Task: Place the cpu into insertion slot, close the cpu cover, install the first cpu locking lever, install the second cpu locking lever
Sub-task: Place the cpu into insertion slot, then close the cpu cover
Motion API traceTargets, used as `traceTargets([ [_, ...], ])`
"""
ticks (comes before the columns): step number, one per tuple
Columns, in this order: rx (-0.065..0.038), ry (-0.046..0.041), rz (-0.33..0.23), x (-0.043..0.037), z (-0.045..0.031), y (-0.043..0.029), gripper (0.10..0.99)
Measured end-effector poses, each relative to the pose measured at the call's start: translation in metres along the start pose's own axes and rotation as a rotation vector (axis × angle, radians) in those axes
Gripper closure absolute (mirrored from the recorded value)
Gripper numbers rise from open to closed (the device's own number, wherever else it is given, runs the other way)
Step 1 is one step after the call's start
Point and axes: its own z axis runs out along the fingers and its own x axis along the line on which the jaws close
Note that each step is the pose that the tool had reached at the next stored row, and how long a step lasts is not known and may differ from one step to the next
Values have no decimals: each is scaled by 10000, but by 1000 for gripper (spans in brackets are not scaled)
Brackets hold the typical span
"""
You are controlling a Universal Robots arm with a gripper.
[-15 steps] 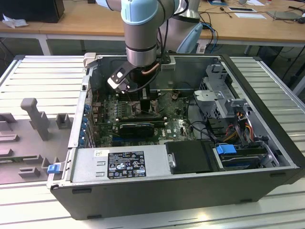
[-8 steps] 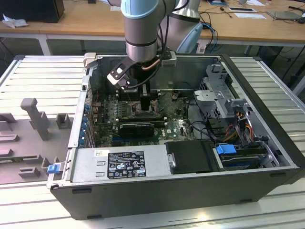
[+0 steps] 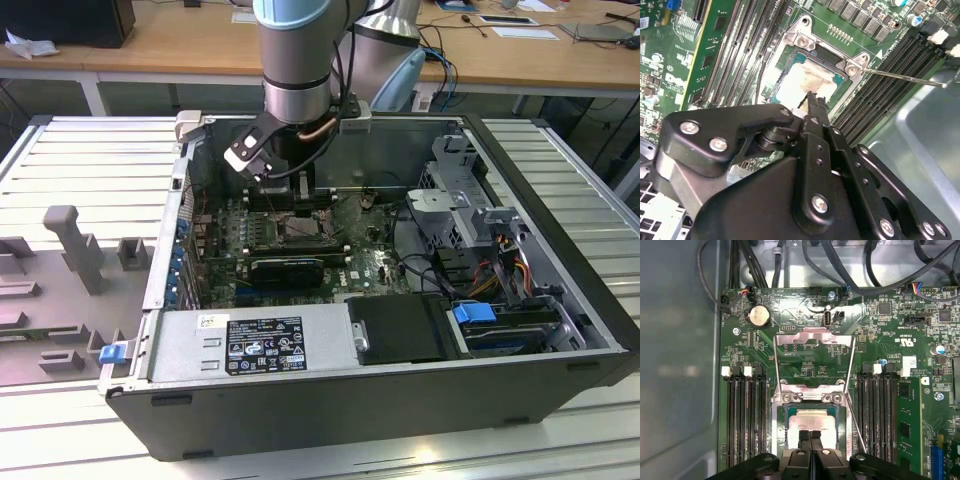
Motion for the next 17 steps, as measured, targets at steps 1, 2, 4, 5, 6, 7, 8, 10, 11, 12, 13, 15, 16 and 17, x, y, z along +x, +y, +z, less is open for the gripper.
traceTargets([
  [1, -1, 0, 0, 0, -3, 0, 980],
  [2, 0, -3, 0, 0, -8, 1, 980],
  [4, 0, -4, 1, 0, -20, 2, 980],
  [5, 0, -4, 3, 1, -28, 2, 980],
  [6, -1, -4, 6, 1, -35, 3, 980],
  [7, 0, -4, 7, 1, -45, 4, 980],
  [8, -1, -4, 8, 2, -51, 4, 980],
  [10, -1, -4, 8, 2, -68, 5, 980],
  [11, -1, -4, 9, 3, -76, 6, 980],
  [12, -2, -3, 8, 3, -85, 7, 980],
  [13, -1, -2, 10, 3, -84, 12, 980],
  [15, 15, -7, 36, 1, -82, 56, 980],
  [16, 19, -6, 37, -6, -81, 68, 980],
  [17, 25, -2, 37, -11, -80, 83, 980],
])
